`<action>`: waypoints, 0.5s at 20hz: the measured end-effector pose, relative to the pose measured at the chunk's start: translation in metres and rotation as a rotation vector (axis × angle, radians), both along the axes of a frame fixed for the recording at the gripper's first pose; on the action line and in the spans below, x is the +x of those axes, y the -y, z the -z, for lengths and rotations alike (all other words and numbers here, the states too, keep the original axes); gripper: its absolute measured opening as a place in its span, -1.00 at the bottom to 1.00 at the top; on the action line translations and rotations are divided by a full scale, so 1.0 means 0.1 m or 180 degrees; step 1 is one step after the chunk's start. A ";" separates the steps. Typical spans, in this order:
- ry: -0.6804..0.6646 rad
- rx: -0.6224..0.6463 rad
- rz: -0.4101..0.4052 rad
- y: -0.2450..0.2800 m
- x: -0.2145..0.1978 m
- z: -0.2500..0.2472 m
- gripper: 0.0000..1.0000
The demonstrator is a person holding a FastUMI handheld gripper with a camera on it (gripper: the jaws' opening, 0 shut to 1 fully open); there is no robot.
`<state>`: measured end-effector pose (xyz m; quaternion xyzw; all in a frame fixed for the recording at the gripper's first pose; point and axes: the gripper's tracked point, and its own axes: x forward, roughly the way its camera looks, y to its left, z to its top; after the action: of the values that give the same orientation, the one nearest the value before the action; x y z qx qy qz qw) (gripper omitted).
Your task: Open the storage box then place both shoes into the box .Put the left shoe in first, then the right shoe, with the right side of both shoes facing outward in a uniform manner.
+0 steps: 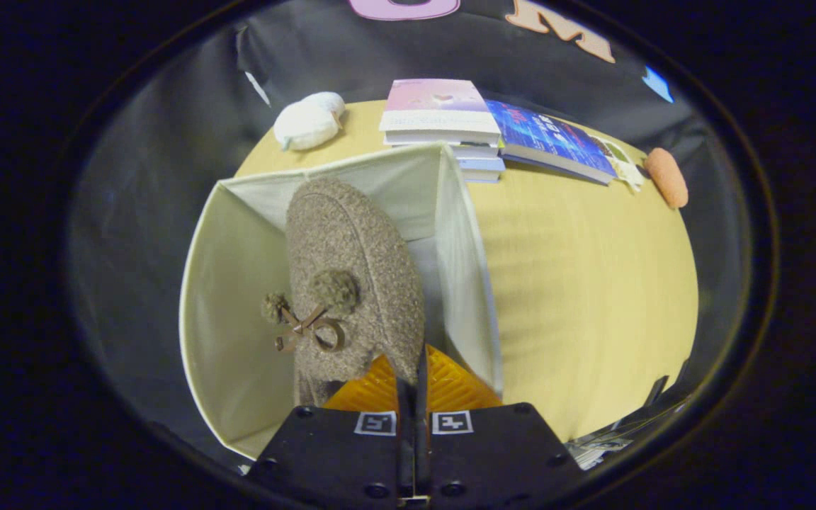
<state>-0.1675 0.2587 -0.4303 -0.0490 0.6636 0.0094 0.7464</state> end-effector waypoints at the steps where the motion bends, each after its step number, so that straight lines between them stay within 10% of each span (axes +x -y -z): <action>1: 0.0045 -0.0103 -0.0052 0.03 0.02 0.00 -0.90; 10: 0.0096 -0.0210 -0.0144 0.04 0.03 0.01 -0.66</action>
<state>-0.1648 0.2544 -0.4308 -0.0887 0.6510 0.0036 0.7539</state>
